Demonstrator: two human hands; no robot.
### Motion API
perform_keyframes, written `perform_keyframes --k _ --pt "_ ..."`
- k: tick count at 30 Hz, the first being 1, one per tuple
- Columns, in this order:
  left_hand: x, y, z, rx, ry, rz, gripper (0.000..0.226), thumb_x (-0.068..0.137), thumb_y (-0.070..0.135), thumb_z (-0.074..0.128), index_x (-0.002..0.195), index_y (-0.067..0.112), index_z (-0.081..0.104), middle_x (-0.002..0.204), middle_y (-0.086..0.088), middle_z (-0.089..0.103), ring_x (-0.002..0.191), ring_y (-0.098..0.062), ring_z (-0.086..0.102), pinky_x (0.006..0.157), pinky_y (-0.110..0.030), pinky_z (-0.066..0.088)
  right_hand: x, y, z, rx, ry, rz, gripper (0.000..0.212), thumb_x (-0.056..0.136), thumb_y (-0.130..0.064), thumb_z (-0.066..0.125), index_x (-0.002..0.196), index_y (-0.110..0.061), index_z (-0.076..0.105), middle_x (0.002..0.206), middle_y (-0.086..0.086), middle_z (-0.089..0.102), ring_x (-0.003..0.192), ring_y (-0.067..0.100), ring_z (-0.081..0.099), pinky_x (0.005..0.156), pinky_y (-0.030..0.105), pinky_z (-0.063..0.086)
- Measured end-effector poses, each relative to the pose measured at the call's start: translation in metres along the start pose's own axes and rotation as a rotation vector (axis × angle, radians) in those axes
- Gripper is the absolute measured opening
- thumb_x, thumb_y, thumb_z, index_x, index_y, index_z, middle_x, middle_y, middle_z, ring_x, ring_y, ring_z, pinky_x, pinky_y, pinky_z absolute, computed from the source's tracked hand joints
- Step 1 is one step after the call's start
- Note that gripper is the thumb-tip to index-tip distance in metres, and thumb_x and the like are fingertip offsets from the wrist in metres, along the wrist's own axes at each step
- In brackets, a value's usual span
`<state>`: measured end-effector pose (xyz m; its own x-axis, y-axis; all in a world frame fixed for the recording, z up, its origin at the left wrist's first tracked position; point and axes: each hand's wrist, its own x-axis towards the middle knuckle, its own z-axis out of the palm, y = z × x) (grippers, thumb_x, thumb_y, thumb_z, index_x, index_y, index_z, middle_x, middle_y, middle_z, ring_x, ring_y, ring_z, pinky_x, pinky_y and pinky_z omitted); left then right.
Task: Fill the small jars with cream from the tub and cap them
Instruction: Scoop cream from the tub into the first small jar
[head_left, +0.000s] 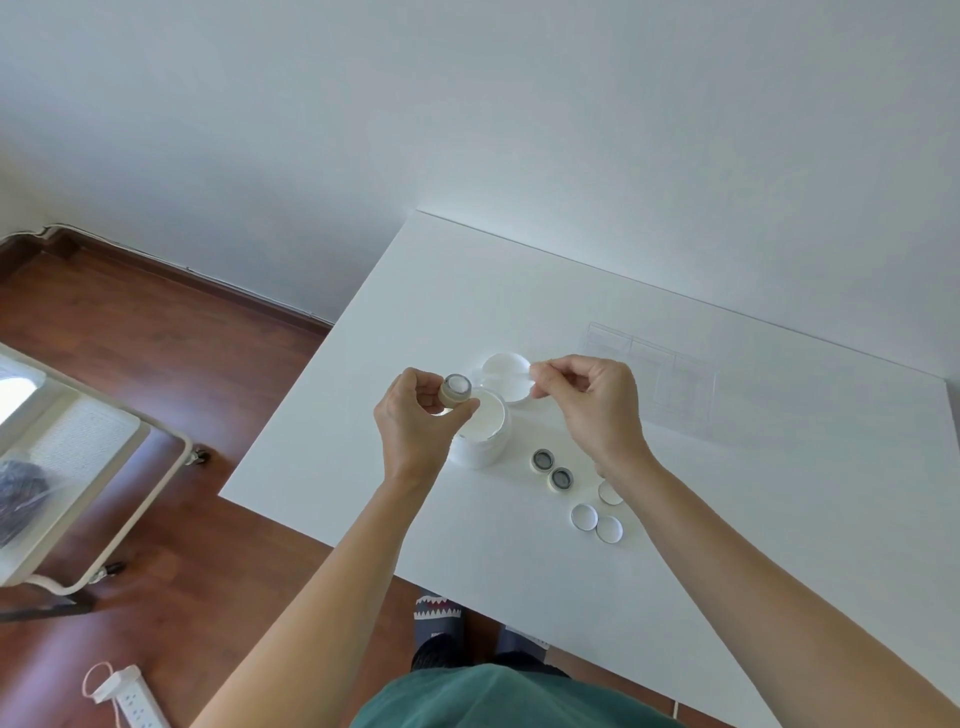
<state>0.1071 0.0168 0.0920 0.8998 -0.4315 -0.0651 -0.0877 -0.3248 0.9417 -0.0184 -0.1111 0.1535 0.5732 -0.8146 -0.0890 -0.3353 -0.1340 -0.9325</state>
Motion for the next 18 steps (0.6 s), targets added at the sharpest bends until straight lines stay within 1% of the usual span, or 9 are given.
perform_keyframes --k 1,3,5,7,9,10,13,15,18 --pt "0.000 -0.001 -0.002 -0.025 0.004 -0.030 0.036 0.063 0.016 0.093 0.086 0.014 0.064 0.084 0.001 0.071 0.070 -0.007 0.066 0.064 -0.010 0.050 0.004 0.003 -0.002 0.073 0.030 0.071 0.019 0.085 -0.029 0.068 0.072 -0.017 0.073 0.067 -0.005 0.073 0.051 -0.003 0.054 0.064 0.013 0.042" --pt "0.000 -0.002 -0.006 -0.084 0.012 -0.086 0.037 0.063 0.017 0.093 0.087 0.018 0.066 0.082 0.004 0.073 0.071 -0.006 0.069 0.064 -0.012 0.052 0.014 0.014 -0.005 0.188 0.098 0.194 0.017 0.085 -0.028 0.069 0.076 -0.014 0.072 0.070 -0.002 0.074 0.047 -0.002 0.049 0.066 0.021 0.042" --pt "-0.001 -0.003 -0.009 -0.144 0.015 -0.116 0.036 0.063 0.017 0.093 0.088 0.020 0.067 0.080 0.008 0.075 0.072 -0.006 0.071 0.064 -0.013 0.053 0.023 0.029 -0.004 0.233 0.156 0.283 0.016 0.086 -0.026 0.069 0.078 -0.012 0.070 0.074 0.002 0.075 0.047 -0.001 0.046 0.067 0.026 0.042" --pt "-0.002 -0.005 -0.011 -0.185 0.011 -0.137 0.035 0.063 0.017 0.093 0.088 0.022 0.068 0.080 0.010 0.075 0.072 -0.007 0.072 0.065 -0.014 0.053 0.031 0.044 0.003 0.234 0.192 0.365 0.016 0.086 -0.025 0.069 0.076 -0.012 0.067 0.076 0.004 0.075 0.052 0.004 0.046 0.070 0.028 0.042" --pt "-0.004 -0.007 -0.012 -0.208 0.005 -0.155 0.035 0.064 0.017 0.092 0.089 0.023 0.069 0.081 0.009 0.076 0.073 -0.008 0.072 0.065 -0.016 0.054 0.037 0.060 0.013 0.195 0.210 0.431 0.016 0.086 -0.024 0.068 0.076 -0.012 0.065 0.077 0.003 0.075 0.057 0.005 0.048 0.071 0.026 0.043" --pt "-0.005 -0.009 -0.013 -0.218 0.001 -0.159 0.034 0.065 0.017 0.092 0.089 0.024 0.069 0.082 0.009 0.076 0.074 -0.009 0.073 0.066 -0.017 0.054 0.039 0.068 0.018 0.171 0.212 0.455 0.016 0.087 -0.024 0.068 0.077 -0.012 0.065 0.078 0.003 0.075 0.059 0.004 0.050 0.070 0.022 0.043" --pt "-0.006 -0.014 -0.016 -0.239 -0.016 -0.168 0.034 0.066 0.015 0.091 0.091 0.024 0.070 0.086 0.007 0.077 0.079 -0.013 0.074 0.072 -0.023 0.057 0.047 0.090 0.031 0.123 0.212 0.516 0.017 0.088 -0.022 0.065 0.081 -0.007 0.067 0.081 0.004 0.075 0.065 -0.004 0.055 0.058 0.015 0.036" --pt "-0.007 -0.017 -0.017 -0.253 -0.030 -0.176 0.034 0.067 0.013 0.090 0.092 0.023 0.071 0.088 0.006 0.077 0.082 -0.014 0.074 0.076 -0.027 0.058 0.052 0.102 0.037 0.113 0.218 0.567 0.018 0.088 -0.023 0.065 0.085 -0.005 0.067 0.077 0.001 0.074 0.063 -0.005 0.053 0.055 0.015 0.035" --pt "-0.008 -0.018 -0.020 -0.277 -0.057 -0.178 0.035 0.067 0.009 0.090 0.095 0.020 0.071 0.093 0.003 0.077 0.086 -0.017 0.074 0.080 -0.028 0.059 0.059 0.111 0.043 0.104 0.215 0.615 0.018 0.088 -0.025 0.066 0.084 -0.007 0.066 0.075 0.000 0.073 0.053 0.003 0.047 0.055 0.020 0.038"
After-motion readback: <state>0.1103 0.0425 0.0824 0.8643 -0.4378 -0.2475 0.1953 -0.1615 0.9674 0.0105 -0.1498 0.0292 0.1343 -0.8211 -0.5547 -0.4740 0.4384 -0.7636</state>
